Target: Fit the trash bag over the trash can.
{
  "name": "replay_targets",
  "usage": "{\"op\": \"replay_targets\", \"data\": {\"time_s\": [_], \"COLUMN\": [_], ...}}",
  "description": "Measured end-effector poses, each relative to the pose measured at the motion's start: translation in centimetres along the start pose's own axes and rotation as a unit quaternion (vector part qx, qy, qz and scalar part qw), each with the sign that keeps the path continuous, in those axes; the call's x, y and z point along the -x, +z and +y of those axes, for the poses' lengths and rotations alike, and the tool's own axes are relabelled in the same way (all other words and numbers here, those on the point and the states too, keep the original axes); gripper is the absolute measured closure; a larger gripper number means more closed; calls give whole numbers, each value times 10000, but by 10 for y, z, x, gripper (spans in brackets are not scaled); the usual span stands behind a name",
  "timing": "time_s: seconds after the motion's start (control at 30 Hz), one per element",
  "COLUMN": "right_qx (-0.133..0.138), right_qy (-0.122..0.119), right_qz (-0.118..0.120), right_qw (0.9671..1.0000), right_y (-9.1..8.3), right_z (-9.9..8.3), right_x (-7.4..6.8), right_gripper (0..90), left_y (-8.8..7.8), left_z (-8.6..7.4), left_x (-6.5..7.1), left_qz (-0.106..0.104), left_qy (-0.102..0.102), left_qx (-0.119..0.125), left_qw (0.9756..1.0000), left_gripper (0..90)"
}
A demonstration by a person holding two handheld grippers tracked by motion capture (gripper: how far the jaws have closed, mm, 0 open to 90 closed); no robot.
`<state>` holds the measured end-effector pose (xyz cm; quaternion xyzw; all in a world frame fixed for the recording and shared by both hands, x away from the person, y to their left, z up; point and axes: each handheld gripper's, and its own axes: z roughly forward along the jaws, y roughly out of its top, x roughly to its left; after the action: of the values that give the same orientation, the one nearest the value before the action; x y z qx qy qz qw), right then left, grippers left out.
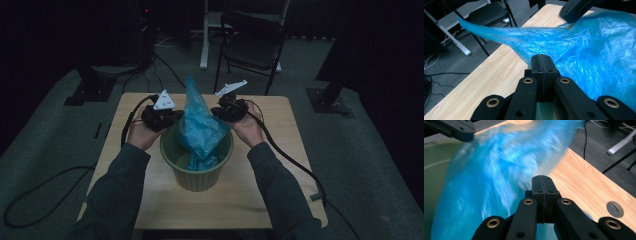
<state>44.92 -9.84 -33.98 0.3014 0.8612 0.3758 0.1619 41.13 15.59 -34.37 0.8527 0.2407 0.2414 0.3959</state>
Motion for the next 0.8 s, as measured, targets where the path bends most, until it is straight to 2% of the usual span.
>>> {"op": "replay_targets", "data": {"time_s": [0.03,0.07,0.13,0.17,0.2,0.27,0.4,0.47,0.5,0.57,0.6,0.67,0.8], "right_qx": [23,138,260,278,278,297,342,221,100,-70,-70,-69,-146], "right_qy": [41,111,47,31,31,16,57,79,85,10,10,40,14], "right_qz": [24,268,432,369,369,356,476,522,507,357,357,305,83], "right_qw": [10000,9995,9987,9989,9989,9989,9983,9984,9986,9993,9993,9995,9999], "right_y": [0,-1,0,1,1,6,11,15,19,23,23,23,18], "right_z": [-1,-2,0,1,1,8,15,18,19,19,19,18,16], "right_x": [2,4,1,-1,-1,-7,-10,-11,-12,-12,-12,-11,-9], "right_gripper": [900,822,734,697,697,640,610,607,615,772,772,897,900], "left_y": [1,1,3,4,4,8,10,11,11,11,11,9,5], "left_z": [-3,-3,-4,-3,-3,0,4,5,5,5,5,2,-5], "left_x": [0,0,2,3,3,7,12,13,14,14,14,12,6], "left_qz": [10,12,-7,-24,-24,-63,-80,-88,-86,-32,-32,13,75], "left_qy": [3,10,36,40,40,145,248,251,245,264,264,226,113], "left_qx": [-32,-35,-43,-45,-45,-63,-78,-61,-49,-69,-69,-84,-91], "left_qw": [10000,10000,10000,10000,10000,9999,9996,9996,9996,9996,9996,9997,9999], "left_gripper": [900,900,900,900,900,900,900,900,900,900,900,900,900]}}
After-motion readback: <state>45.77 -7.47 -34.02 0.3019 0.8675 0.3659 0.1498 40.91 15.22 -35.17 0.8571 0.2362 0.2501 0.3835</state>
